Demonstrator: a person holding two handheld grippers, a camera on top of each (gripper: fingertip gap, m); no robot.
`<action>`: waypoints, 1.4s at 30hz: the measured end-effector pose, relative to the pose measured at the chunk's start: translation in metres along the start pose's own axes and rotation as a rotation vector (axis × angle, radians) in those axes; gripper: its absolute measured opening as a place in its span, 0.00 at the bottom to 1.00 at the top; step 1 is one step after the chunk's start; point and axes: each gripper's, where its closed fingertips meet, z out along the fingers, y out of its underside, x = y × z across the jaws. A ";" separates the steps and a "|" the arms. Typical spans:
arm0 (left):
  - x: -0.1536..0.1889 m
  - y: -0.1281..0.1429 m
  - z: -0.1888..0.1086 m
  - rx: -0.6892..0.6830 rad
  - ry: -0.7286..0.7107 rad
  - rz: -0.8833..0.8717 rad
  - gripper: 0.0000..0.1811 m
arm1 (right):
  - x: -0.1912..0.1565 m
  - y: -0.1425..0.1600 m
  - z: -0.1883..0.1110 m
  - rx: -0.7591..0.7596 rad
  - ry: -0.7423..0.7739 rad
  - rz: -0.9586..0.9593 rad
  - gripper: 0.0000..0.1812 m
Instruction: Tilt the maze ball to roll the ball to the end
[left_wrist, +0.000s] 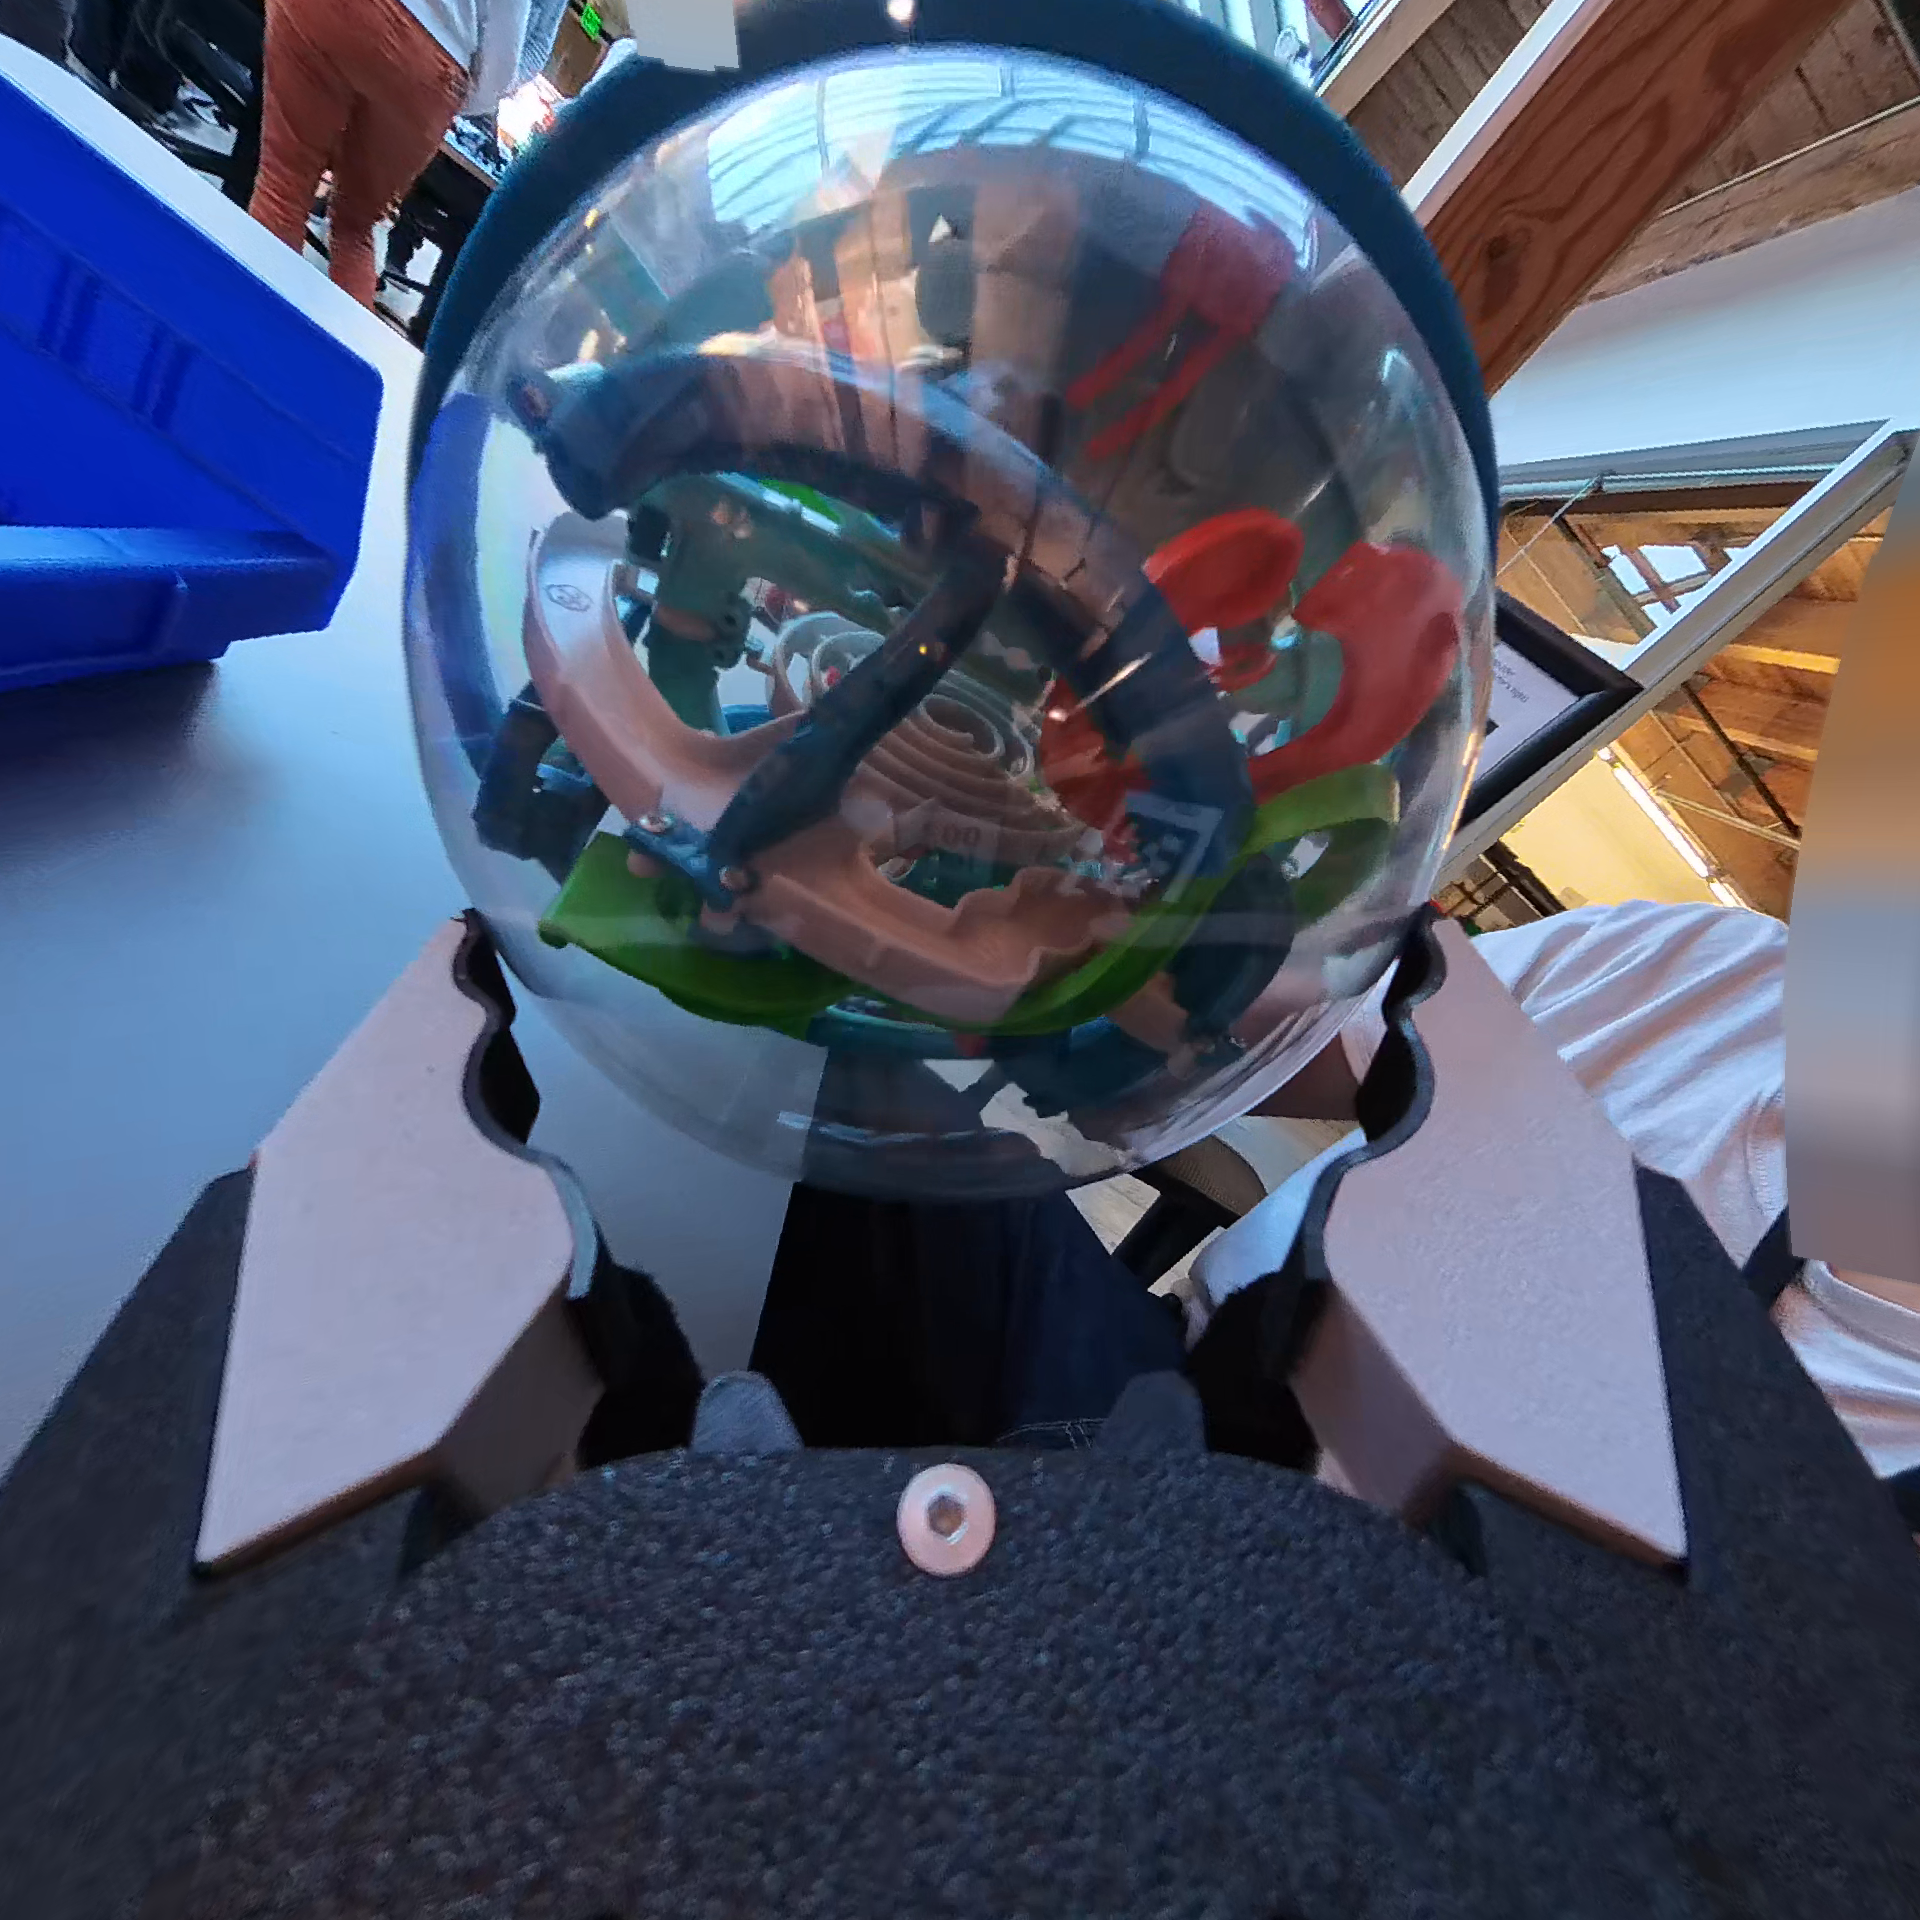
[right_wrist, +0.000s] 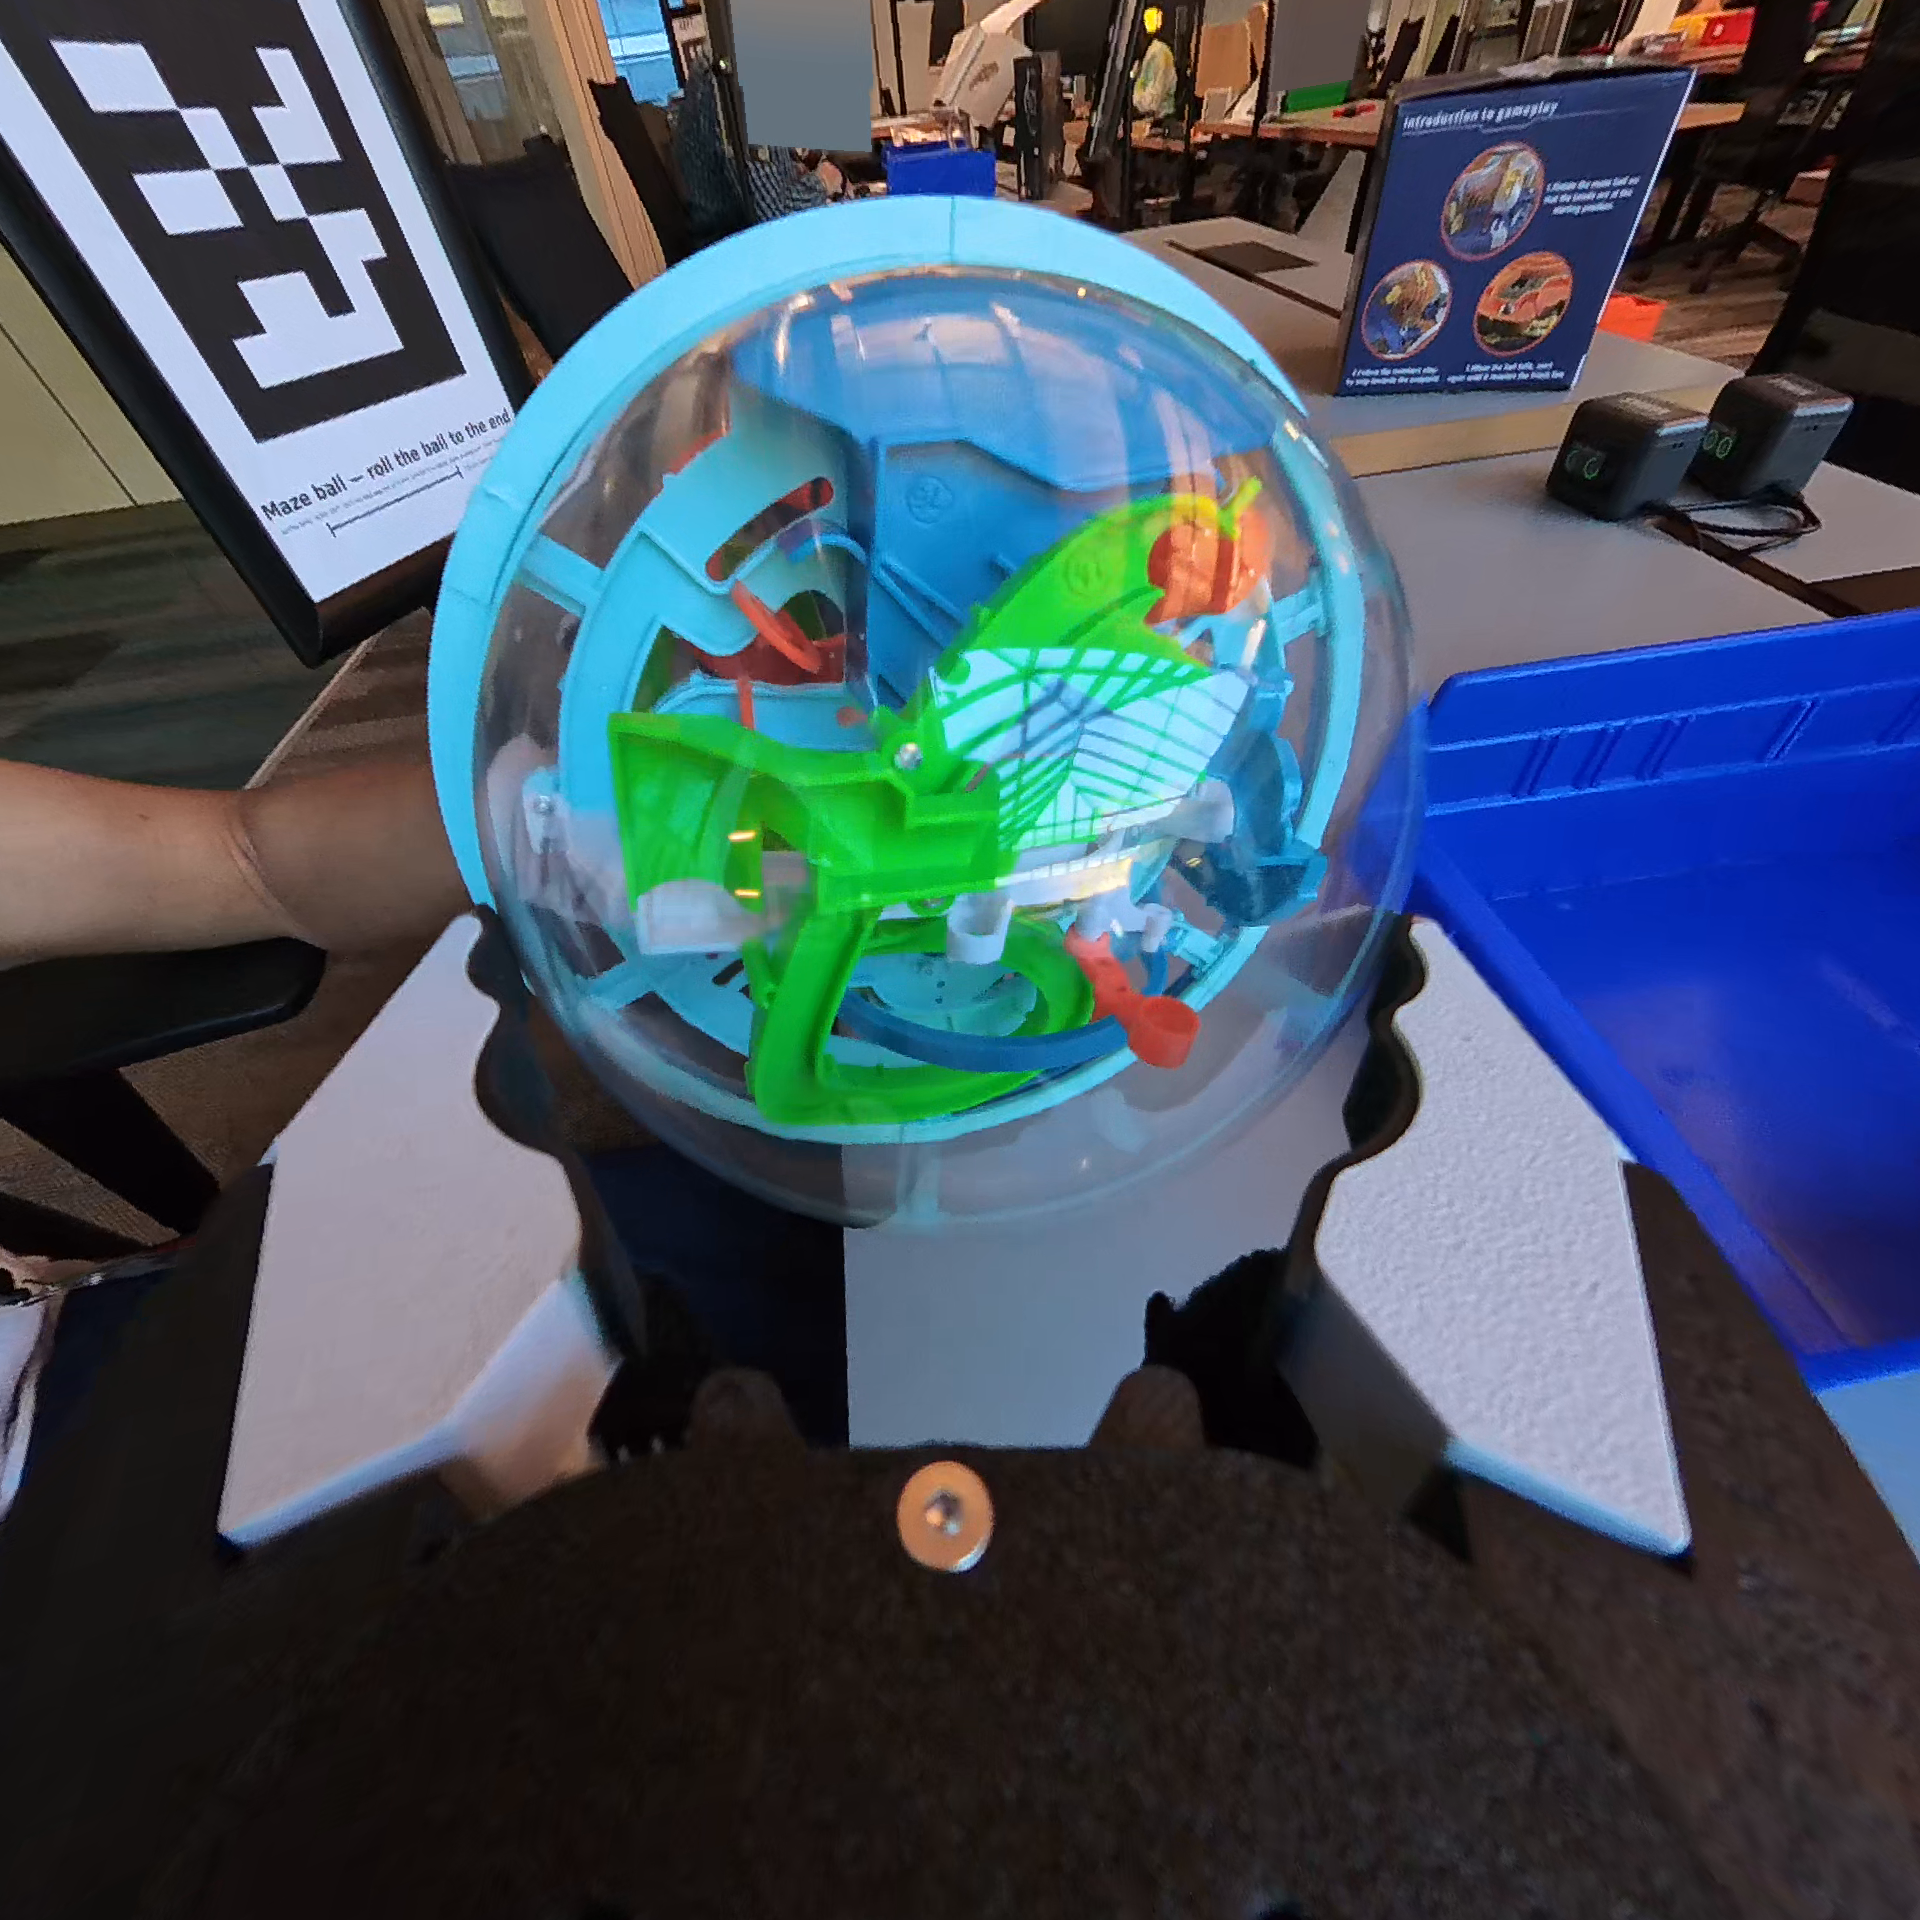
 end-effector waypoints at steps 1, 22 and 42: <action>0.000 0.001 0.000 -0.003 0.000 0.008 0.87 | 0.000 0.000 0.000 0.004 0.000 -0.009 0.85; 0.001 0.032 0.003 -0.176 0.035 0.079 0.87 | -0.011 0.002 -0.003 -0.017 -0.038 -0.101 0.85; -0.048 0.037 -0.012 -0.419 -0.369 0.345 0.88 | 0.019 0.031 -0.007 0.081 -0.123 0.066 0.84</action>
